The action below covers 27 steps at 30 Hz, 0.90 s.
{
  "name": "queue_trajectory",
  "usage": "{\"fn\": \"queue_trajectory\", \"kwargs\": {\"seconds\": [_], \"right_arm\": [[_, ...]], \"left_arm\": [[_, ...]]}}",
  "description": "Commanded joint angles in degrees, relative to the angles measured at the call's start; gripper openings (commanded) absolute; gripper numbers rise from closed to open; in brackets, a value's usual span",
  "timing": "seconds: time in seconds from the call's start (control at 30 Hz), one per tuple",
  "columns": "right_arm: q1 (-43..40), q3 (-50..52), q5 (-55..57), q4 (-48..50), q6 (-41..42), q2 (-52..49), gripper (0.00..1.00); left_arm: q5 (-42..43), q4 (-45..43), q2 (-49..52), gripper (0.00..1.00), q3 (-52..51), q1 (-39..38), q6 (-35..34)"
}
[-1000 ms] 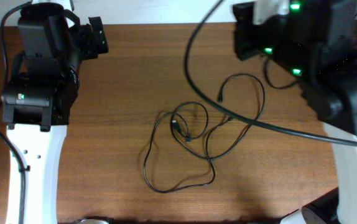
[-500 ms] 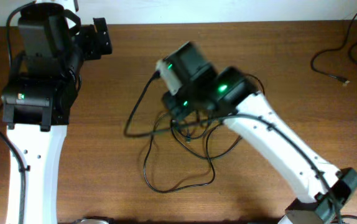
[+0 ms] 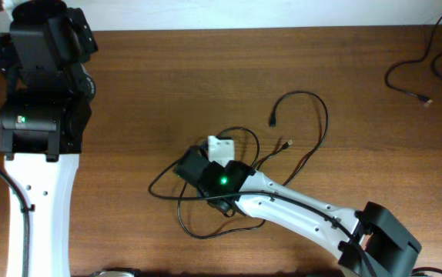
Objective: Untangle cables
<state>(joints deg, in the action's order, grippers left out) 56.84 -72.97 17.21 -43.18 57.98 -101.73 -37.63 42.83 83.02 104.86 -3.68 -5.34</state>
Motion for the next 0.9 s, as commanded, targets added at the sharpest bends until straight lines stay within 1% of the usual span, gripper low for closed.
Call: {"fn": "queue_trajectory", "kwargs": {"seconds": [0.0,0.03,0.13,0.17,0.23,0.27,0.3,0.33,0.43,0.5,0.57,0.63,0.83,0.87], "right_arm": [[0.2,1.4,0.1,0.6,18.6,1.0,0.27],[0.2,1.4,-2.4,0.9,21.3,1.0,0.26],[1.7,1.4,-4.8,5.2,22.0,0.1,0.26],[2.8,1.4,-4.8,6.5,22.0,-0.3,0.31],[5.8,1.4,-4.8,8.9,22.0,-1.0,0.63],[6.7,1.4,-4.8,9.6,22.0,-1.6,0.67],[8.3,1.4,-4.6,11.1,22.0,-2.7,0.69],[9.8,1.4,-4.5,12.3,22.0,-4.0,0.69],[12.1,1.4,-4.7,13.7,21.8,-6.9,0.64],[13.1,1.4,-4.8,15.0,21.8,-8.8,0.63],[13.2,1.4,-5.0,15.0,21.7,-9.0,0.62],[13.7,1.4,-5.0,15.1,18.7,-9.5,0.59],[14.4,1.4,-5.2,16.5,18.7,-11.3,0.51],[14.5,1.4,-5.2,16.5,18.7,-11.3,0.3]], "left_arm": [[1.0,0.1,-0.8,0.99,0.1,0.3,0.3],[2.0,0.2,-0.8,0.99,0.1,0.3,0.3],[3.8,0.3,-0.8,0.99,0.1,0.3,0.3],[3.8,0.3,-0.8,0.99,0.1,0.3,0.3],[3.8,0.4,-0.8,0.99,0.1,0.3,0.3],[3.8,0.4,-0.8,0.99,0.1,0.3,0.3],[3.8,0.5,-0.8,0.99,0.1,0.3,0.3],[3.8,0.5,-0.8,0.99,0.1,0.3,0.3],[3.9,0.5,-0.8,0.99,0.1,0.3,0.3],[4.1,0.5,-0.8,0.99,0.1,0.3,0.3],[5.7,0.6,-0.8,0.99,0.1,0.2,0.3],[6.0,0.7,-0.8,0.99,0.1,0.2,0.3],[5.9,0.7,-0.8,0.99,0.1,0.2,0.3],[5.7,0.7,-0.8,0.99,0.1,0.2,0.3]]}}
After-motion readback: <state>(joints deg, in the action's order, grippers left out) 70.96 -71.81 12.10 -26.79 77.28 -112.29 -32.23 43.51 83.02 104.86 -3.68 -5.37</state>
